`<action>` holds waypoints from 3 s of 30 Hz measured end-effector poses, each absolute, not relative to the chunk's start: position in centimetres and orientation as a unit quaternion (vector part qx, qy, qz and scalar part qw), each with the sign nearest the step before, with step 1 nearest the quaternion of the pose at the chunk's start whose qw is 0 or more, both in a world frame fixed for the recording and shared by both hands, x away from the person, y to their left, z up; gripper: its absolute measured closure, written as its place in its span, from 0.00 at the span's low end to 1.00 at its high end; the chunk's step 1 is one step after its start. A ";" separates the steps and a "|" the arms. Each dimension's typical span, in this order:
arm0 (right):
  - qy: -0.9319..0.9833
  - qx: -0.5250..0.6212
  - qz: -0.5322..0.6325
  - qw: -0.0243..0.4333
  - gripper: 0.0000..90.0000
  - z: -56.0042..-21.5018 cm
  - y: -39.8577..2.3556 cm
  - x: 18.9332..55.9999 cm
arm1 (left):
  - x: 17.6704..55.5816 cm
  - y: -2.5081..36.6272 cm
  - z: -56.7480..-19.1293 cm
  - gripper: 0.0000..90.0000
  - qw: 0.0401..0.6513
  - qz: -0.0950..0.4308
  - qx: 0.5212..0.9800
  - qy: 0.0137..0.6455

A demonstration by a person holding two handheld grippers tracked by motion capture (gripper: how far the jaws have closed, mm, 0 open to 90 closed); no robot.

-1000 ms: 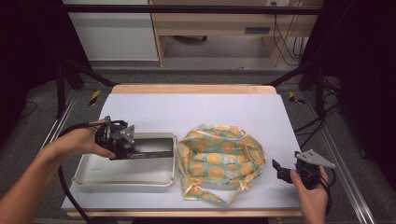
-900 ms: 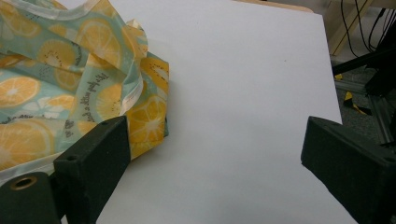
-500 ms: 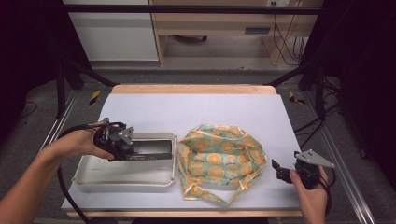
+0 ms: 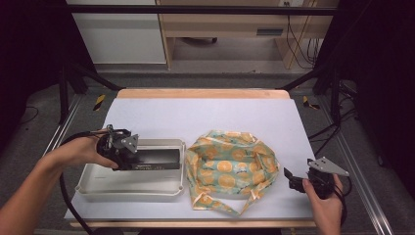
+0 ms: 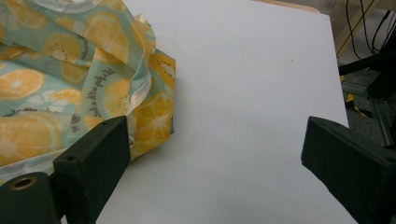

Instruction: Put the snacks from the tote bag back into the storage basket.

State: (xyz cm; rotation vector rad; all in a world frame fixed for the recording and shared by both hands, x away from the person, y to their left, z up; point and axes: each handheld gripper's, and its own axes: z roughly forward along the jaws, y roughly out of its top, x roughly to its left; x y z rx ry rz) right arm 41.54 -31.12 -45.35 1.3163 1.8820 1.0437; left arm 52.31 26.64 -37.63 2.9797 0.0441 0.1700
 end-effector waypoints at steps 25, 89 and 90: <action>0.717 0.490 0.391 0.305 0.10 -45.3 -30.9 41.4 | 52.8 26.3 -39.1 0.47 0.087 0.042 0.995 0.005; 0.718 0.491 0.394 0.296 0.08 -45.3 -30.9 41.4 | 51.8 23.8 -37.9 0.08 0.137 0.079 0.986 0.054; 0.718 0.491 0.394 0.296 0.08 -45.3 -30.9 41.4 | 51.8 23.6 -37.8 0.07 0.143 0.080 0.985 0.054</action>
